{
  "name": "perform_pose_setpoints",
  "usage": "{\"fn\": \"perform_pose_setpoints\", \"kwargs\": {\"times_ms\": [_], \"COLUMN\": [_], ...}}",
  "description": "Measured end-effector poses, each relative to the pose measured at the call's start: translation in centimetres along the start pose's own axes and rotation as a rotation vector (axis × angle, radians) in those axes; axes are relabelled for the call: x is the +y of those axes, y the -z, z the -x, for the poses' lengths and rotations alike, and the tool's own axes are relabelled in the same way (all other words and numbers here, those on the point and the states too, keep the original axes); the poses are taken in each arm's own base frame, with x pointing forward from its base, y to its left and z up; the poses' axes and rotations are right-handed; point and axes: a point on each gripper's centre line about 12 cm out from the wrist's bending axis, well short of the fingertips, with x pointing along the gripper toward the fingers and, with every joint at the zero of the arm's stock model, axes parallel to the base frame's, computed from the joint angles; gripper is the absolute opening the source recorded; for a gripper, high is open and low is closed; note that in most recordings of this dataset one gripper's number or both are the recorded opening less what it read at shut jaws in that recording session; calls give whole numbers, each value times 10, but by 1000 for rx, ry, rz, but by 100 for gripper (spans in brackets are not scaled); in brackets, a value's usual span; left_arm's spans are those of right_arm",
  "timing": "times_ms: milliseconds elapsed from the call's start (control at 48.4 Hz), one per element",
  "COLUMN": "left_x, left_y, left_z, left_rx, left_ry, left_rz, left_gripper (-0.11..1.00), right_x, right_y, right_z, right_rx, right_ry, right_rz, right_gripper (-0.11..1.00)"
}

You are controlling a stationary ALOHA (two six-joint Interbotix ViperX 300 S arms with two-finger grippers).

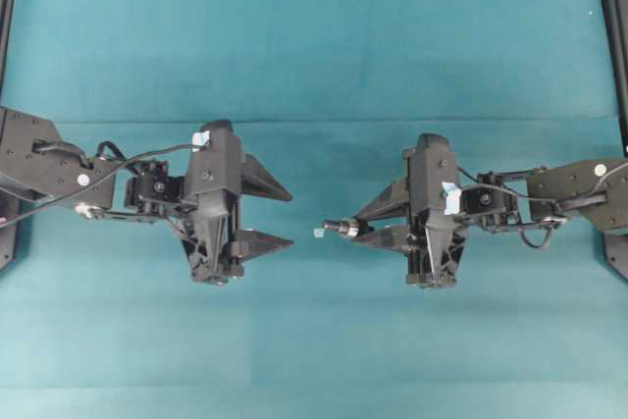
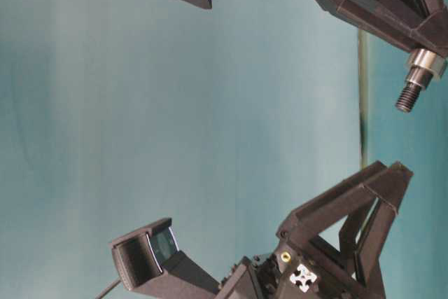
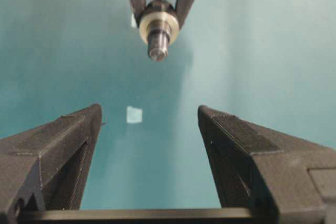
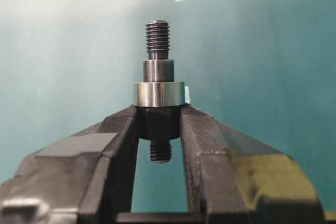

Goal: Insert the washer onto the shaft with both hands.

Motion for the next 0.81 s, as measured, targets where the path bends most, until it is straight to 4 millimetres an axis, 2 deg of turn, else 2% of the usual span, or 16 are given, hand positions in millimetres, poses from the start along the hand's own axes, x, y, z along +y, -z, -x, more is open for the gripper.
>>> {"fn": "perform_pose_setpoints", "kwargs": {"times_ms": [806], "left_x": [0], "left_y": [1], "left_z": [1], "left_rx": [2], "left_ry": [0], "left_rz": [-2], "left_gripper": [79], "right_x": [-1], "right_y": [0], "right_z": [0], "right_rx": [1], "right_ry": [1], "right_rz": [-1], "right_gripper": [-1]}}
